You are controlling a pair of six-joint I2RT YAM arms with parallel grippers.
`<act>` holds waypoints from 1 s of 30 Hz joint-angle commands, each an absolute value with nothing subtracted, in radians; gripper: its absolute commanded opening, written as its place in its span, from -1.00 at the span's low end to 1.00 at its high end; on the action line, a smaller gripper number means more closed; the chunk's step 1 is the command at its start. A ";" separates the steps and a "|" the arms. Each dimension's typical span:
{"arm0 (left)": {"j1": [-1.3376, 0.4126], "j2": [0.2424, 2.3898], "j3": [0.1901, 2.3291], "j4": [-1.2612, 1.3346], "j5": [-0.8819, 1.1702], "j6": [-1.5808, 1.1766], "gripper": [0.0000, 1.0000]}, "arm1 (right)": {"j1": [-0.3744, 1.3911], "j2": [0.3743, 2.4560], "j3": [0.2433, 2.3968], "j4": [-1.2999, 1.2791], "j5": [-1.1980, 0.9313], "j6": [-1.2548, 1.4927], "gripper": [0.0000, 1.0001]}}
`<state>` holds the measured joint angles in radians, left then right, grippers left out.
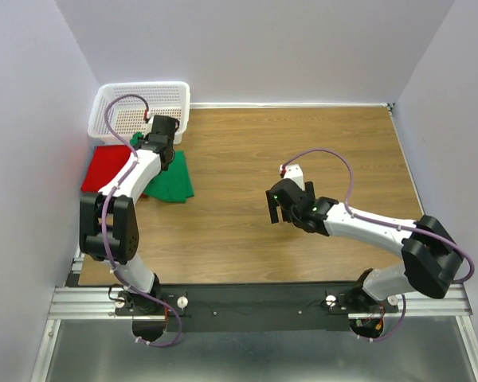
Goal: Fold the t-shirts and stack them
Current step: Neatly place the folded tshirt to the corner
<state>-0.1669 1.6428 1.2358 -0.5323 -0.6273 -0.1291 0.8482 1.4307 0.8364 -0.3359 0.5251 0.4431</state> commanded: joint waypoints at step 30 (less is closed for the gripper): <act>0.126 1.861 1.554 -0.420 -0.795 0.094 -1.00 | 0.836 1.364 0.758 -0.233 0.512 0.420 1.00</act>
